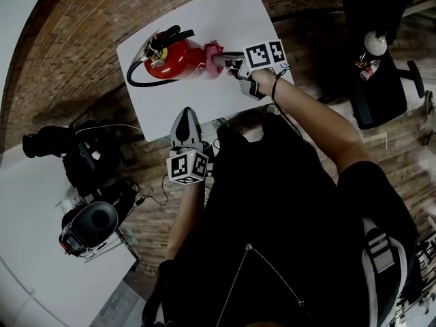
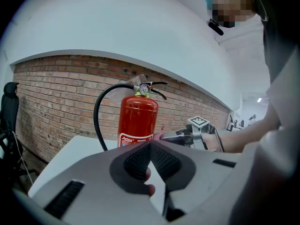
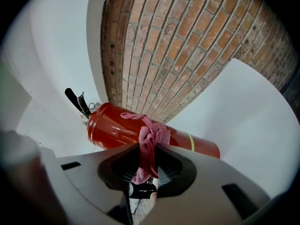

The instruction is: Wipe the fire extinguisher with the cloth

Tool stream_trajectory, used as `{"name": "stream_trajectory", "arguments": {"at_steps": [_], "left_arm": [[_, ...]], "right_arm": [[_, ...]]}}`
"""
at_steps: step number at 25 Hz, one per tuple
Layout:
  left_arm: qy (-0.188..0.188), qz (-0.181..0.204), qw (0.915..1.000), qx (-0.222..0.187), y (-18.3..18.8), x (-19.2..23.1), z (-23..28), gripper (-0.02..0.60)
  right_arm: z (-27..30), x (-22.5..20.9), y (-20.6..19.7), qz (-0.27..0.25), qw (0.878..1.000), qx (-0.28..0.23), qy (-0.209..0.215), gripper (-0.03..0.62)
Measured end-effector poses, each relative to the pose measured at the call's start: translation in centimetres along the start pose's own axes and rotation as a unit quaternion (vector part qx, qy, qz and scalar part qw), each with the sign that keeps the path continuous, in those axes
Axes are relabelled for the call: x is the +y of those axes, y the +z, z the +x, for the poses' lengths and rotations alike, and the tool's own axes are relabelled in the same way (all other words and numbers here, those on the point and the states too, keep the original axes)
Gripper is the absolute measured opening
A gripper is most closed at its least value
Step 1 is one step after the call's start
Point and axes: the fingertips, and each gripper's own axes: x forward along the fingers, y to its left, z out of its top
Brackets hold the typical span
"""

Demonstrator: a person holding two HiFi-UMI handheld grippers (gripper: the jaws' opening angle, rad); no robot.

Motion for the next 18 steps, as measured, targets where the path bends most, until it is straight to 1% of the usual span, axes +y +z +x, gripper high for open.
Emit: {"name": "stream_trajectory", "arguments": {"at_steps": [11, 18], "left_arm": [[0.003, -0.004, 1.0, -0.005, -0.1, 0.1, -0.3, 0.008], [-0.002, -0.003, 1.0, -0.007, 0.0, -0.1, -0.2, 0.008]], "right_arm": [[-0.3, 2.2, 0.4, 0.001, 1.0, -0.012, 0.02, 0.101], [-0.7, 4.3, 1.0, 0.001, 0.999, -0.024, 0.038, 0.101]]}}
